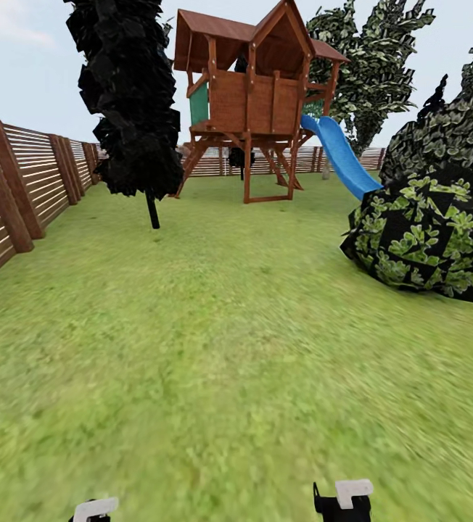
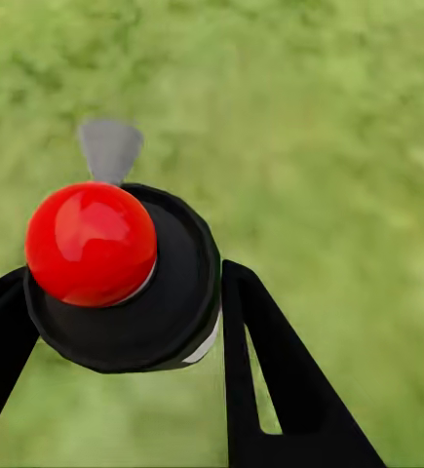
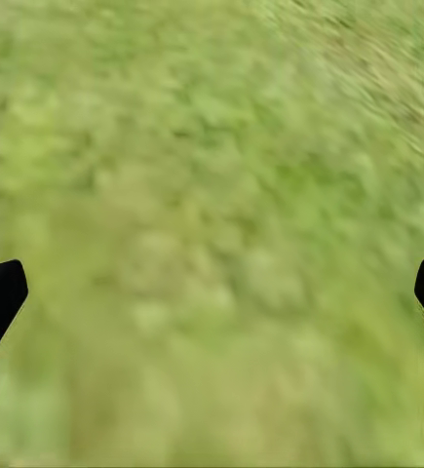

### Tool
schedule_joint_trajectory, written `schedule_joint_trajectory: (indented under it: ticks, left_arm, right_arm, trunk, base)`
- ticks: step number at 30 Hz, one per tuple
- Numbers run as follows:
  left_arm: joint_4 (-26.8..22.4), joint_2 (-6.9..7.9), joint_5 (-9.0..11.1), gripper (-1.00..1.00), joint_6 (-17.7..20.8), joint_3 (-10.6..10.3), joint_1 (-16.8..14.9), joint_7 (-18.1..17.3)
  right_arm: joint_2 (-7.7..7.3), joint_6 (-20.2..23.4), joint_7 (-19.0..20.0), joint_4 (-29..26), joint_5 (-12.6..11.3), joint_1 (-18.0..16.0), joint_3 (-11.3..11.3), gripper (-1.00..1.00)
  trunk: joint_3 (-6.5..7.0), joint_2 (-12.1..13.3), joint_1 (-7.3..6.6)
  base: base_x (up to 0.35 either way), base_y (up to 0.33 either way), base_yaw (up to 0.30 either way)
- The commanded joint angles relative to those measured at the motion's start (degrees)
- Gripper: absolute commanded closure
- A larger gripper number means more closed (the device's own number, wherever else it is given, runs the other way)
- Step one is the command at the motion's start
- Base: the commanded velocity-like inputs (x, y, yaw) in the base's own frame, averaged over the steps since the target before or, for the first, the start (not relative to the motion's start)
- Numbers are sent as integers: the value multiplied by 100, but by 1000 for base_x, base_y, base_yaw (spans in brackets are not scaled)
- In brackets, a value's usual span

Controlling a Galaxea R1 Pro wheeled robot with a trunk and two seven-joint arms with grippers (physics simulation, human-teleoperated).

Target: Pick up the pesticide atomizer in the garden and spray insectifuge to fully cover both potted plants in the garden.

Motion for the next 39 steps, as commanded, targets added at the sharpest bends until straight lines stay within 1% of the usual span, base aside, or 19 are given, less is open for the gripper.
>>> schedule_joint_trajectory:
  ticks: [1, 39]
  left_arm:
    - [3, 1, 59, 100, -15, -45, -1, -18]
    - [0, -5, 62, 100, -14, -45, 37, -18]
  right_arm:
    - [1, -7, -48, 5, 61, -4, -13, -100]
    - [17, -7, -50, 5, 52, -4, -10, -100]
  trunk:
    - [-5, -2, 2]
    - [-5, -2, 2]
  base:
    - [339, 0, 0]
    - [339, 0, 0]
